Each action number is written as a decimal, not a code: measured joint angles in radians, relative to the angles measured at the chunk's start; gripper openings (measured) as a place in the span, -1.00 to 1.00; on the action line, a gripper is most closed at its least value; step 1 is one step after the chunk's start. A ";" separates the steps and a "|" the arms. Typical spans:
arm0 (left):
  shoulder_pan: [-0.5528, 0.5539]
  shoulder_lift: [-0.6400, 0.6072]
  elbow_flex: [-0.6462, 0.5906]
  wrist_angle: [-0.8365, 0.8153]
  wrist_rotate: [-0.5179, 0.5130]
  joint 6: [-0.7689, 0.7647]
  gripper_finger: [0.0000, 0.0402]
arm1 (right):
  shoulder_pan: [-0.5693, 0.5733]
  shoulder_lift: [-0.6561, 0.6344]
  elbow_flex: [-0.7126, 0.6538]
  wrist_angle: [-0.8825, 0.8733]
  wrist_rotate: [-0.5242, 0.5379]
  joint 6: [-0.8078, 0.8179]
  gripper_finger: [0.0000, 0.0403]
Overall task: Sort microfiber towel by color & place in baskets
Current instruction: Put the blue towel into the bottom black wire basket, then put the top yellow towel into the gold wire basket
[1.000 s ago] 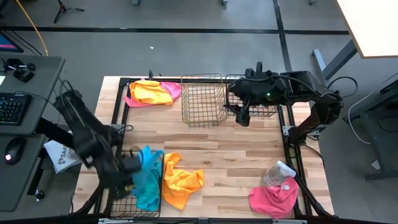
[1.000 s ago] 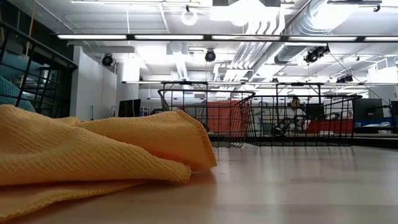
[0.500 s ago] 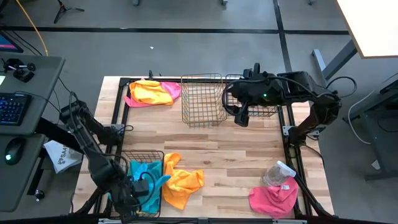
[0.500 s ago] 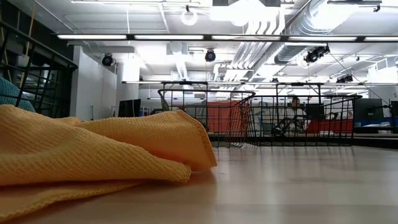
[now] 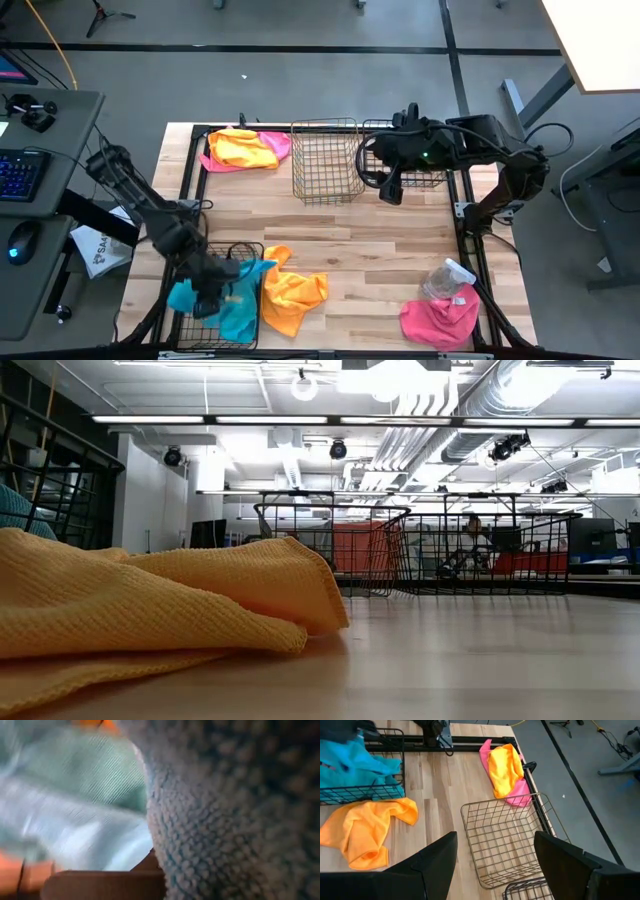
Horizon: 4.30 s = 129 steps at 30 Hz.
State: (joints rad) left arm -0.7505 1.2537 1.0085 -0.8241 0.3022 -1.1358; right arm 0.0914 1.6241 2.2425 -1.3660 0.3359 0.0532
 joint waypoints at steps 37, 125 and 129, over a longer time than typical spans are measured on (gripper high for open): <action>-0.115 0.296 -0.062 0.059 0.076 -0.434 -1.00 | 0.000 0.000 0.000 -0.002 0.087 0.052 0.29; 1.151 0.272 -0.236 0.558 -0.772 1.512 0.02 | 0.000 0.000 0.000 -0.029 0.179 0.261 0.29; 1.171 0.299 -0.237 0.560 -0.755 1.476 0.02 | 0.000 0.000 0.000 -0.030 0.179 0.286 0.29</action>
State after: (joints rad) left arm 0.4208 1.5524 0.7712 -0.2637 -0.4529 0.3407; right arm 0.0910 1.6238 2.2425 -1.3956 0.5148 0.3389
